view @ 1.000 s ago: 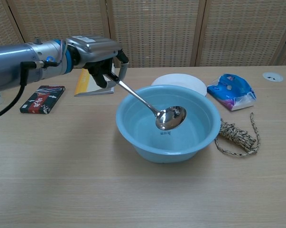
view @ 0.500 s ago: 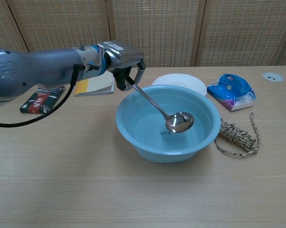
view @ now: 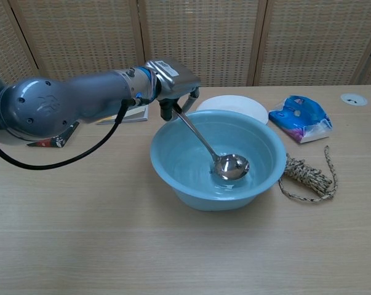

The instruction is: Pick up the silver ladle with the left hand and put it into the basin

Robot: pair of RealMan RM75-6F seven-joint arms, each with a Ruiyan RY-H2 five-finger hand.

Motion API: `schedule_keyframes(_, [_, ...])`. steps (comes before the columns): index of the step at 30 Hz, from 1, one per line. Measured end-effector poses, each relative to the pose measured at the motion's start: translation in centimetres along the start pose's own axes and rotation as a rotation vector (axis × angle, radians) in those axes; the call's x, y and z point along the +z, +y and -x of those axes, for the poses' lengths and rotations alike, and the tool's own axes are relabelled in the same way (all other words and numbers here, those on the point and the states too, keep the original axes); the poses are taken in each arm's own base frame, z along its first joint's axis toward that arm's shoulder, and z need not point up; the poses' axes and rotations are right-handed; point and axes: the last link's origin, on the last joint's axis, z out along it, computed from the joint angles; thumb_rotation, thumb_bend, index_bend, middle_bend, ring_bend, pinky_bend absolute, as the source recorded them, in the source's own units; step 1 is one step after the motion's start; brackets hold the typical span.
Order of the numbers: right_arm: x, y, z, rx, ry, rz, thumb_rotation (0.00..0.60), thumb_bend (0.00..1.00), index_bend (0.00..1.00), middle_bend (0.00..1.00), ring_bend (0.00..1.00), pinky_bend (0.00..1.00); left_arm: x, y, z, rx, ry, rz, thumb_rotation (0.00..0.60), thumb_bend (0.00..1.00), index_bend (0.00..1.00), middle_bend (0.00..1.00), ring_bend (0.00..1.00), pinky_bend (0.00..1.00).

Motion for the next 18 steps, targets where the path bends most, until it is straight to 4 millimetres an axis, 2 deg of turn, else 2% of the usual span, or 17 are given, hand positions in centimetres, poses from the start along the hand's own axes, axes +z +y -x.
schedule_keyframes(18, [-0.1, 0.1, -0.4, 0.011, 0.009, -0.005, 0.6, 0.0, 0.0, 0.0, 0.0, 0.0, 0.7, 1.4, -0.3, 0.065, 0.005, 0.011, 0.6, 0.58, 1.0, 1.0, 1.0, 1.0])
